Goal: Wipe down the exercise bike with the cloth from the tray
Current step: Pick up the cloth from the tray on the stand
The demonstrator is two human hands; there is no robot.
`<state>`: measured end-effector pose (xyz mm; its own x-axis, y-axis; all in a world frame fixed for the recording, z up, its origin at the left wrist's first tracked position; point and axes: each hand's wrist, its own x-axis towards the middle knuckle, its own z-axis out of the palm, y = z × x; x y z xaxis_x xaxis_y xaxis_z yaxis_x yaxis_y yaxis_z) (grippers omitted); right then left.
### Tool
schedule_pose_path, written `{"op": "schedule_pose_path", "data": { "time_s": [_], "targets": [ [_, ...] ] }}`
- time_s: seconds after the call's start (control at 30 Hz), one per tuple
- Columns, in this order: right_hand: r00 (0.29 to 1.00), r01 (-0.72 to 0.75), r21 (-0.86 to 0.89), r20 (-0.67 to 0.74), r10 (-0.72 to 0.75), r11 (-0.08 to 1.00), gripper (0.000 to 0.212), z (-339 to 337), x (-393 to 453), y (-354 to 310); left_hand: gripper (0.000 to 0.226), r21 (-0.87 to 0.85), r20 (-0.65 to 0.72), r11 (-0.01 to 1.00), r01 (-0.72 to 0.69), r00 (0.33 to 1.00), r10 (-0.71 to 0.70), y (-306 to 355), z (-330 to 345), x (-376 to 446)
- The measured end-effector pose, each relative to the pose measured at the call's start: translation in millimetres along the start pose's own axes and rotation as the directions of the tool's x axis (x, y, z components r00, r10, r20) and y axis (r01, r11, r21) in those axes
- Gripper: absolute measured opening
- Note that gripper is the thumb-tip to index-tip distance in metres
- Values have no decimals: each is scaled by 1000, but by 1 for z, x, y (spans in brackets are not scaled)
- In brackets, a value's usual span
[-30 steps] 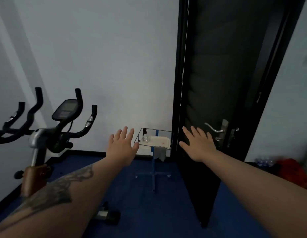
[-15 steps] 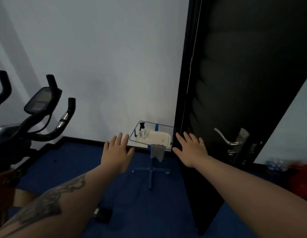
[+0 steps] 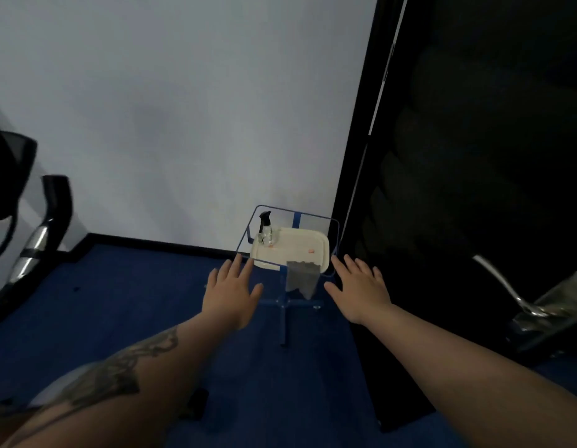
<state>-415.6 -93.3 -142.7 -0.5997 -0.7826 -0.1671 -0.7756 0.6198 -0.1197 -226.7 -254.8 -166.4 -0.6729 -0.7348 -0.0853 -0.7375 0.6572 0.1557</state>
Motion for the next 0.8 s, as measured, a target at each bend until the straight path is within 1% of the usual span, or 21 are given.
{"op": "schedule_pose_path", "data": {
  "time_s": [0.2,0.33,0.5,0.63,0.8],
  "targets": [
    [995,-33,19,92,32,999,64,27,46,6,65,-43,158,999,31,987,-24,0,38,50],
    [987,-58,41,155,51,997,64,40,88,17,65,-78,180,996,44,983,-29,11,57,91],
    [976,-21,88,220,1,996,63,57,137,25,64,-69,237,993,99,968,-80,20,81,129],
    [951,-25,118,309,-13,993,63,78,181,34,64,-56,274,990,130,955,-110,26,103,168],
    [913,-21,121,408,-31,992,63,120,226,33,63,-82,326,989,120,941,-87,31,142,208]
  ]
}}
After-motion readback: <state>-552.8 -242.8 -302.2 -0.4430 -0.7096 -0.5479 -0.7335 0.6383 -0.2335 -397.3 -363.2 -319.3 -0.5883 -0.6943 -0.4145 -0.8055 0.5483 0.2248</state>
